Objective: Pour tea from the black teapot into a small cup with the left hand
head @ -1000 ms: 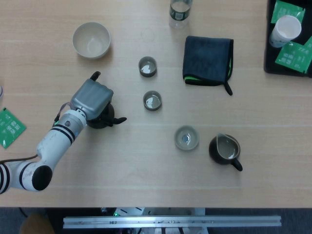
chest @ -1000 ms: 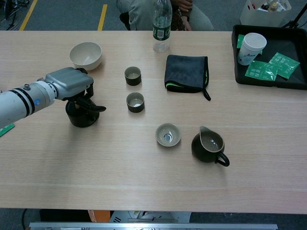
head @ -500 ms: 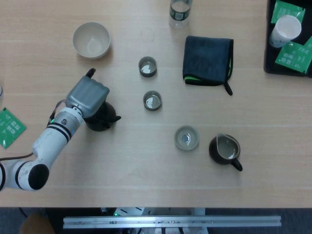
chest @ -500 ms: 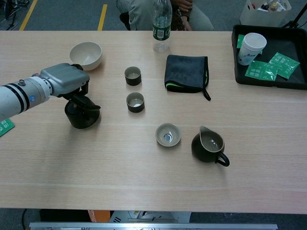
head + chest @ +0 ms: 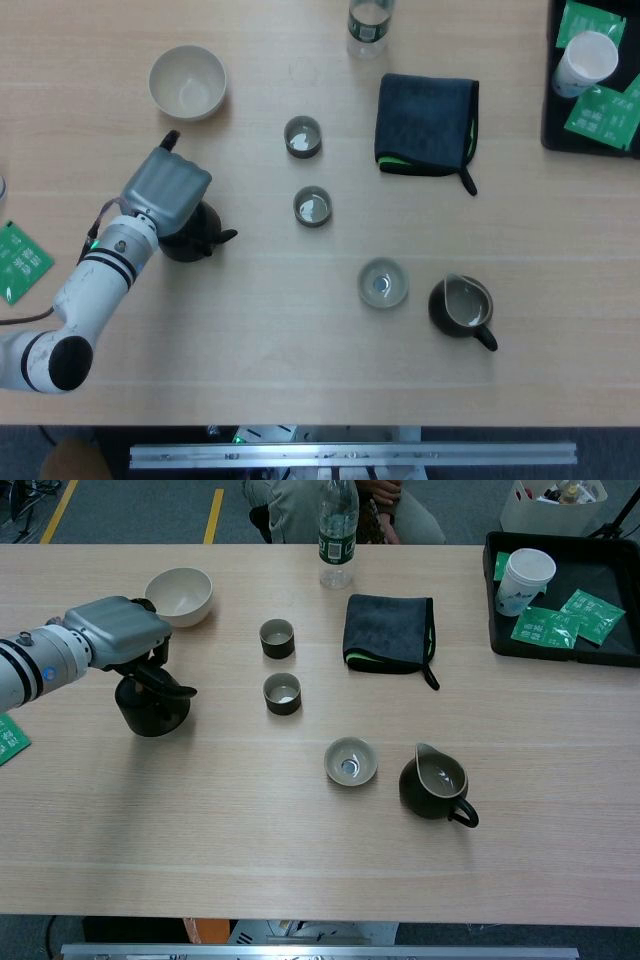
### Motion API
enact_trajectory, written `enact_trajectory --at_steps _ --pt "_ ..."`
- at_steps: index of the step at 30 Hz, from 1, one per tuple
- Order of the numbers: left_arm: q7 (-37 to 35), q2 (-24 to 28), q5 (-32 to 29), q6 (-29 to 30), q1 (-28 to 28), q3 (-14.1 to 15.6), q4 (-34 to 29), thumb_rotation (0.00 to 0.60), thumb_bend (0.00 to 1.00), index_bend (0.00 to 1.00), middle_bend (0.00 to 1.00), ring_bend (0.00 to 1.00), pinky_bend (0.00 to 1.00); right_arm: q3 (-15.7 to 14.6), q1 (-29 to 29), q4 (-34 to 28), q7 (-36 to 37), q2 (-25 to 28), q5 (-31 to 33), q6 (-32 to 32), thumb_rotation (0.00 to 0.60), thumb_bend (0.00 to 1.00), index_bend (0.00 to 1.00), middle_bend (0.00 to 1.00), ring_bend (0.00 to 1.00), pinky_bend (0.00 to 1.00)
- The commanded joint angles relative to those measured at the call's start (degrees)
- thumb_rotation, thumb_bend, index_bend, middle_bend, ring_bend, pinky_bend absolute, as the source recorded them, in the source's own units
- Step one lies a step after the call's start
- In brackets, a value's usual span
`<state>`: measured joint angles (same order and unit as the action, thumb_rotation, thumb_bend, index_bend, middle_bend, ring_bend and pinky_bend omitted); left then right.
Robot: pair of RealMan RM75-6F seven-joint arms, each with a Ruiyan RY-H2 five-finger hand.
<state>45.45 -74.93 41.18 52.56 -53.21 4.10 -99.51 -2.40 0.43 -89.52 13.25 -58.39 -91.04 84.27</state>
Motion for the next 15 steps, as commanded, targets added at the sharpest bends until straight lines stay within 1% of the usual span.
enact_trajectory --at_steps 1,4,9,11,12,13,15 --pt "0.09 0.55 -0.39 0.41 -0.28 -0.12 -0.61 0.122 0.19 0.86 1.0 0.8 0.1 0.03 0.02 0.06 0.09 0.04 -0.01 0.01 0.6 0.0 0.17 0.16 0.04 0.03" --pt "-0.62 1.13 -0.22 1.37 -0.18 -0.7 -1.28 0.124 0.22 0.86 1.0 0.79 0.1 0.09 0.11 0.09 0.17 0.05 -0.08 0.0 0.6 0.0 0.17 0.16 0.04 0.03" --pt "-2.95 2.0 0.65 3.12 0.74 -1.8 -2.04 0.124 0.22 0.86 1.0 0.79 0.1 0.1 0.27 0.22 0.26 -0.07 -0.13 -0.23 0.6 0.0 0.17 0.16 0.04 0.03" --pt "-3.02 2.45 1.33 3.91 1.01 -1.84 -2.2 0.169 0.22 0.86 1.0 0.79 0.1 0.13 0.34 0.26 0.31 -0.1 -0.15 -0.28 0.6 0.0 0.17 0.16 0.04 0.03" --pt "-3.04 2.58 1.67 4.35 1.15 -1.88 -2.27 0.219 0.22 0.86 1.0 0.79 0.1 0.14 0.36 0.29 0.31 -0.12 -0.14 -0.31 0.6 0.0 0.17 0.16 0.04 0.03" --pt "-3.04 2.71 1.97 4.79 1.31 -1.92 -2.38 0.291 0.22 0.86 1.0 0.79 0.1 0.15 0.39 0.3 0.31 -0.14 -0.14 -0.34 0.6 0.0 0.17 0.16 0.04 0.03" --pt "-3.2 2.85 2.61 5.96 1.73 -2.17 -2.62 0.364 0.22 0.86 1.0 0.79 0.1 0.14 0.48 0.3 0.27 -0.17 -0.19 -0.44 0.6 0.0 0.17 0.16 0.04 0.03"
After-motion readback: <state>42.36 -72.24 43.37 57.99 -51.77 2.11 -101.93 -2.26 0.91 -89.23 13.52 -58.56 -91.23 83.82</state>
